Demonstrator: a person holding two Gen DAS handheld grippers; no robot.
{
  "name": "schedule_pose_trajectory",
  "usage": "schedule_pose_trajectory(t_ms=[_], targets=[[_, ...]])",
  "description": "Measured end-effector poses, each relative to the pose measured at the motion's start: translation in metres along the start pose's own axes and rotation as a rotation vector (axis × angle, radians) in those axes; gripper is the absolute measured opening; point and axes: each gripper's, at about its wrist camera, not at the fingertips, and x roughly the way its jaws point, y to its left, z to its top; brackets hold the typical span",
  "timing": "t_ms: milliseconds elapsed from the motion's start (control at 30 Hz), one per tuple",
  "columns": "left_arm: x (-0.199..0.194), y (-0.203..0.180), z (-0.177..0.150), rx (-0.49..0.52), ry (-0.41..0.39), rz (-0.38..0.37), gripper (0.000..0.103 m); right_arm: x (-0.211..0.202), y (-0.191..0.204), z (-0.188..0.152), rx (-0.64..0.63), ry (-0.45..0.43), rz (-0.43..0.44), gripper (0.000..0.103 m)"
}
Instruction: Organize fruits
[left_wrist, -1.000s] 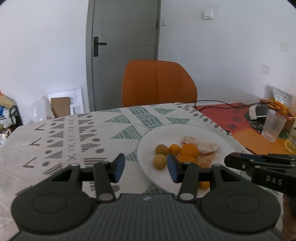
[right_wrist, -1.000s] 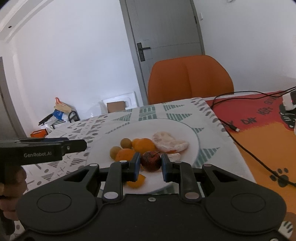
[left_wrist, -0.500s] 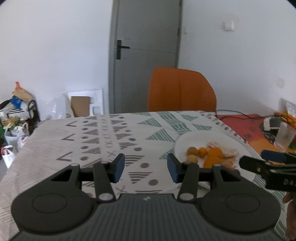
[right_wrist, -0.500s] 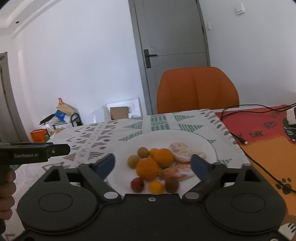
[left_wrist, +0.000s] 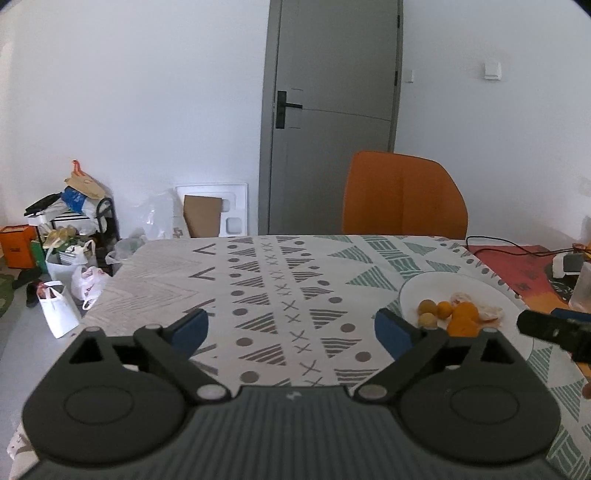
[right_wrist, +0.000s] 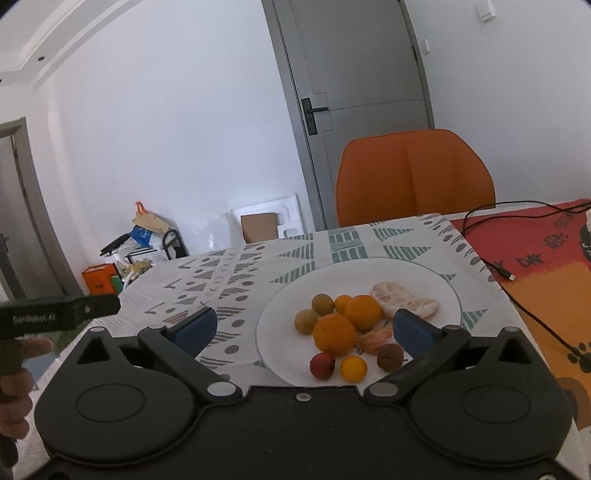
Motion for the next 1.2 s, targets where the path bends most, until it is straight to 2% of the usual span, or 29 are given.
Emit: schedule_pose_trajectory(t_ms=[267,467,700,767,1200], targets=[[-0.019,0.014,-0.002,-0.019,0.007,0.006,0.096,-0.021,0.005,0.008,0.015,-0.011,-0.006,0.103],[-0.034,0.019,-0.005,-0.015,0.011,0.002,0.096,-0.035,0.014,0.005,0.003,-0.012,-0.047,0.103],[-0.047,0.027,-0.01,-0.015,0.012,0.019,0.097,-0.05,0.019,-0.002,-0.047,0.002,-0.018,0.103],[-0.053,0.03,-0.012,-0.021,0.007,0.024,0.103,-0.052,0.018,-0.006,-0.037,0.007,-0.016,0.103],[-0.066,0.041,-0.034,-0.043,0.037,0.037,0.103,-0.043,0.019,-0.032,-0.017,0.08,0.002,0.103]])
